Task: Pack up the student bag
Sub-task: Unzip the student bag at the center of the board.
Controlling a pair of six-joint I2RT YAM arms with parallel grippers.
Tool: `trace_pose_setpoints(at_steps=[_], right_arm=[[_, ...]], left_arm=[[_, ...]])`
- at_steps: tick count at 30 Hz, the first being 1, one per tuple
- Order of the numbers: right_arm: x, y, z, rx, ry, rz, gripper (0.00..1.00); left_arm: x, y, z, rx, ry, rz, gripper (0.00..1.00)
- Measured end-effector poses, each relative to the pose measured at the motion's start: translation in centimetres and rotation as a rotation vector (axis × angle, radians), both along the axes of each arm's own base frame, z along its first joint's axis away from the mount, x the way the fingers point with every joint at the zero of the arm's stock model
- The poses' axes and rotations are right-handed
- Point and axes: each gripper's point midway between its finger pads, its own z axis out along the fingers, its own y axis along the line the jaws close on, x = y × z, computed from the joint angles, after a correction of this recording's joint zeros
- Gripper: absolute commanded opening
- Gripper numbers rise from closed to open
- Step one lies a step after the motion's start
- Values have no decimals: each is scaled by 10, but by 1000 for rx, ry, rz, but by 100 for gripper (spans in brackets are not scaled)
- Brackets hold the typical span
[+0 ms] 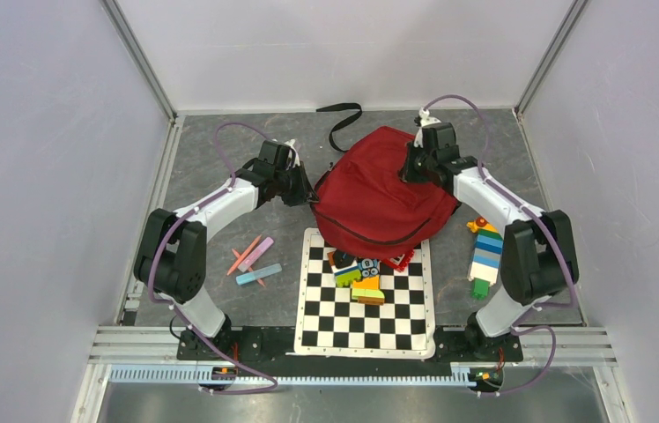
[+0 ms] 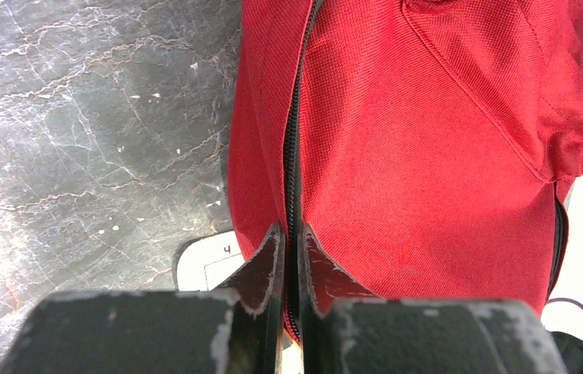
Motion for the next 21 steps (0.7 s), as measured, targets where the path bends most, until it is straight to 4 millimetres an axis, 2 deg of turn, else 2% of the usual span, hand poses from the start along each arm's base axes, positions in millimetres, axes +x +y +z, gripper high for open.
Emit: trace_pose_setpoints(at_steps=[9, 13, 21], right_arm=[[27, 57, 7, -9, -47, 94, 0], [39, 76, 10, -33, -74, 111, 0], [82, 113, 18, -43, -146, 112, 0]], left_arm=[[0, -1, 2, 8, -23, -40, 2], [1, -2, 2, 8, -31, -58, 2], [1, -6, -1, -6, -23, -73, 2]])
